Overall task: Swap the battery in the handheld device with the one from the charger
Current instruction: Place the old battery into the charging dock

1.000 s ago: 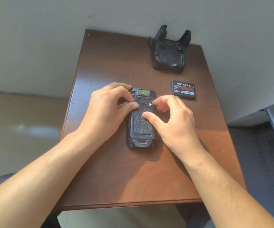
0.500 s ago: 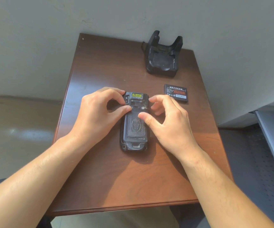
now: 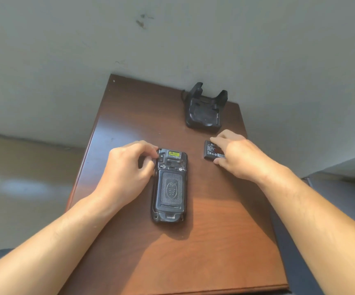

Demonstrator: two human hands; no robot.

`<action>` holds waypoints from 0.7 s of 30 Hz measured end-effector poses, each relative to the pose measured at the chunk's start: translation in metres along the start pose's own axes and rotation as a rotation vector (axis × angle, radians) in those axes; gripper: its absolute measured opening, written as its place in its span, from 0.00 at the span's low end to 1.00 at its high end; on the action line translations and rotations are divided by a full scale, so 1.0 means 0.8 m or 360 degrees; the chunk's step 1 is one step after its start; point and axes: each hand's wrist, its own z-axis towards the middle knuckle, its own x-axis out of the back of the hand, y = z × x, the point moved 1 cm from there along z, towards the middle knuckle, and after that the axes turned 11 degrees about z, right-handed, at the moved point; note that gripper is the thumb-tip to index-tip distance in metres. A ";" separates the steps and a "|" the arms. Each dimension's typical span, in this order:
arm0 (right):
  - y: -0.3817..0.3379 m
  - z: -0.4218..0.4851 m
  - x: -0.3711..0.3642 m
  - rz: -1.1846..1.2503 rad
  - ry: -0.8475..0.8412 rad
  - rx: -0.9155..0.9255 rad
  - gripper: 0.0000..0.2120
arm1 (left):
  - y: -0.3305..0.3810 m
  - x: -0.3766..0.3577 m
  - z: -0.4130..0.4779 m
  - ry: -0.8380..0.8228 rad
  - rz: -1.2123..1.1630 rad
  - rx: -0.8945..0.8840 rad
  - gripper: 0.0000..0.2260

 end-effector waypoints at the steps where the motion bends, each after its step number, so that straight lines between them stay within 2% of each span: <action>1: -0.001 0.002 0.004 -0.0002 -0.0021 0.0028 0.26 | 0.001 -0.001 -0.001 -0.0008 -0.0013 0.0006 0.12; 4: -0.003 0.013 0.023 0.0224 0.0051 0.0092 0.24 | 0.001 0.000 -0.001 -0.0006 -0.0061 0.0011 0.16; 8: -0.012 0.036 0.060 0.0849 0.0455 0.0168 0.23 | 0.000 -0.003 -0.001 -0.0028 -0.0173 0.0050 0.18; 11: -0.018 0.057 0.073 0.1128 0.0509 0.0213 0.23 | -0.002 -0.002 -0.001 -0.0008 -0.0164 0.0014 0.16; 21: -0.013 0.090 0.071 0.0706 0.0316 0.0108 0.24 | -0.004 -0.001 0.004 -0.0007 -0.0155 0.0021 0.14</action>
